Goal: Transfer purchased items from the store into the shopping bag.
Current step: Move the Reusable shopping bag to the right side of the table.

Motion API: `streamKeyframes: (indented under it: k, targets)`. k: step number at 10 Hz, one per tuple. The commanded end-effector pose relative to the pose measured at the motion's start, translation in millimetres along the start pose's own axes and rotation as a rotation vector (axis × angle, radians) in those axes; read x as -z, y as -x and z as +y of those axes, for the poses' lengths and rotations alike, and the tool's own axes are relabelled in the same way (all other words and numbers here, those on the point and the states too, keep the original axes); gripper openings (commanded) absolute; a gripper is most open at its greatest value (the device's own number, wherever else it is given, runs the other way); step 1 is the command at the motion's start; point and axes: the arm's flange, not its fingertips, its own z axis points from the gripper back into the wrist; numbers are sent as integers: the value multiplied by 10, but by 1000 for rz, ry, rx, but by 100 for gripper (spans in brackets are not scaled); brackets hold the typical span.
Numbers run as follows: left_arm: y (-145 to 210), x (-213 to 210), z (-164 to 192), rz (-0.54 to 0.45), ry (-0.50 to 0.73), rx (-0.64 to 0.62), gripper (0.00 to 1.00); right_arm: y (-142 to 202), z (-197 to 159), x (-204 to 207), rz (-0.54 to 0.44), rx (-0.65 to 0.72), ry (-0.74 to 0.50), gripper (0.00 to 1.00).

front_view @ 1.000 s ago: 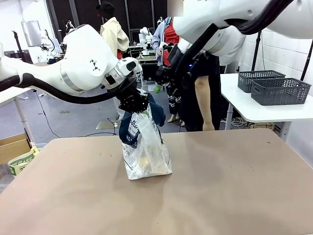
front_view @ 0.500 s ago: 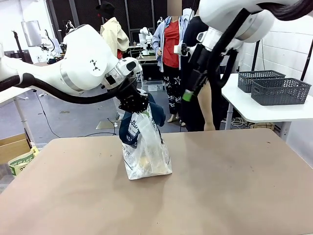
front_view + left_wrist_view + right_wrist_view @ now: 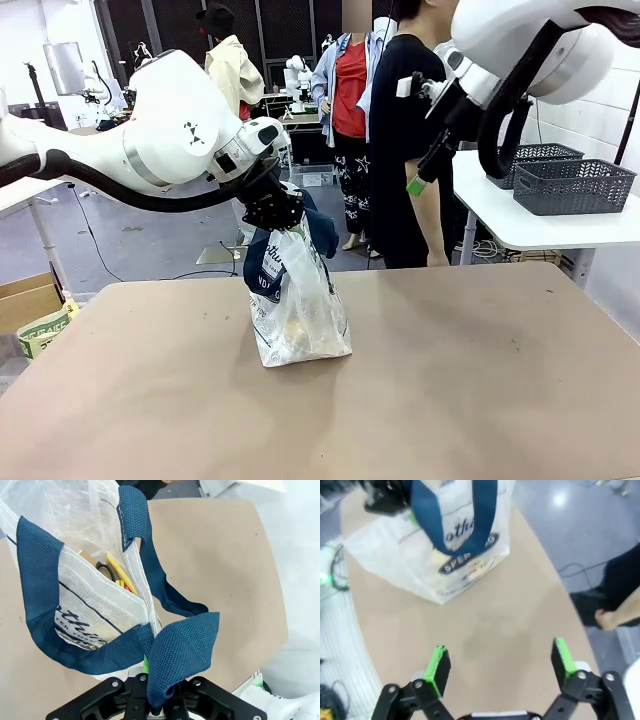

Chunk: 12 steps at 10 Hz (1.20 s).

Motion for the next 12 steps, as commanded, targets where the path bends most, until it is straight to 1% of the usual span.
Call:
streamKeyframes:
  k: [1,2,3,6,7,8,9,10,11,12]
  targets:
    - [18,-18,16,-1,4,-10,0,153,72,56,-96,-47,3,100]
    - [18,-18,16,-1,4,-10,0,123,17,90,-127,-46,-6,100]
    - [18,-18,16,-1,4,-10,0,48,-19,-8,-43,-4,9,100]
    - [0,0,0,0,0,0,0,48,-19,-8,-43,-4,9,100]
    - [-53,-98,-31,86,-76,-7,0,48,-19,-8,-43,-4,9,100]
    - [-112,-238,-40,128,-157,-18,0,48,-19,-8,-43,-4,9,100]
    - [-155,-412,-12,143,-258,-40,0,48,-19,-8,-43,-4,9,100]
    - [-155,-567,28,155,-315,-58,0,48,-19,-8,-43,-4,9,100]
    - [-169,-716,134,153,-357,-80,0,48,-19,-8,-43,-4,9,100]
    - [-172,-860,241,172,-376,-80,0,48,-19,-8,-43,-4,9,100]
